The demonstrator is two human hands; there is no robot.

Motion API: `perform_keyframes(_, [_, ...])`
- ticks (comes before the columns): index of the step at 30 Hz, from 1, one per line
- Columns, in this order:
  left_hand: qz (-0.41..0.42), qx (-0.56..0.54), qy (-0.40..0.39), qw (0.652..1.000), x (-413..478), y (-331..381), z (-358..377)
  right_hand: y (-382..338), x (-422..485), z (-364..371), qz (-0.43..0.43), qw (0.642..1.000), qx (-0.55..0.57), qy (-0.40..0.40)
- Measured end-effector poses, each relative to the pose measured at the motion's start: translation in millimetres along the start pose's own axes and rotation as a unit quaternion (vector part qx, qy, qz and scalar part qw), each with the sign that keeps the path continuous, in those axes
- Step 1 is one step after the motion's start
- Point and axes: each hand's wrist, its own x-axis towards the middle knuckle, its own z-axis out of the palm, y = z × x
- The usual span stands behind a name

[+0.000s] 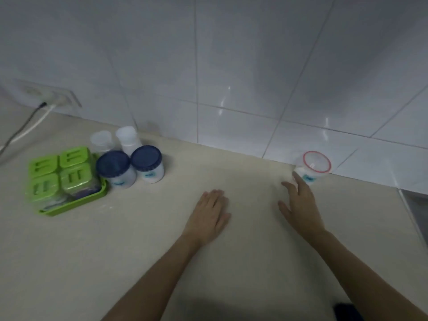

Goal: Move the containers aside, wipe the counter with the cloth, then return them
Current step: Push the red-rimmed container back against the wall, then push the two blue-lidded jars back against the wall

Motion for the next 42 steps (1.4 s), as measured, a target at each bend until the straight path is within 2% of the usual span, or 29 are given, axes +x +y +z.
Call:
perform_keyframes(5, [-0.067, 0.087, 0.07, 0.992, -32, -74, -72, -91, 10, 10, -0.078, 0.995, 0.048, -0.045])
perform_keyframes(10, [-0.236, 0.106, 0.141, 0.955, -62, -150, -130, -205, 43, 25, -0.142, 0.983, 0.1, -0.064])
perform_keyframes(15, [-0.271, 0.065, 0.115, 0.953, -73, -204, -145, -297, 68, 36, -0.179, 0.967, 0.168, -0.069])
perform_keyframes(17, [-0.279, 0.023, 0.096, 0.955, -71, -215, -142, -321, 79, 40, -0.199, 0.966, 0.149, -0.07])
perform_keyframes(20, [-0.286, -0.008, 0.093, 0.954, -65, -225, -136, -338, 95, 47, -0.176, 0.974, 0.117, -0.082])
perform_keyframes(25, [-0.259, 0.054, 0.084, 0.961, -56, -245, -128, -352, 109, 61, -0.142, 0.978, 0.106, -0.113])
perform_keyframes(29, [-0.245, 0.035, 0.117, 0.962, -57, -247, -126, -353, 117, 69, -0.133, 0.981, 0.111, -0.085])
perform_keyframes(32, [-0.195, 0.011, 0.135, 0.971, -60, -243, -123, -337, 119, 65, -0.141, 0.978, 0.132, -0.073])
perform_keyframes(34, [-0.164, -0.034, 0.158, 0.973, -55, -234, -122, -314, 116, 59, -0.131, 0.976, 0.16, -0.064])
perform_keyframes(37, [-0.141, -0.098, 0.141, 0.975, -40, -209, -114, -264, 105, 50, -0.079, 0.976, 0.196, -0.051])
perform_keyframes(42, [-0.103, -0.182, 0.101, 0.973, 6, -149, -86, -161, 83, 21, 0.008, 0.989, 0.146, -0.035])
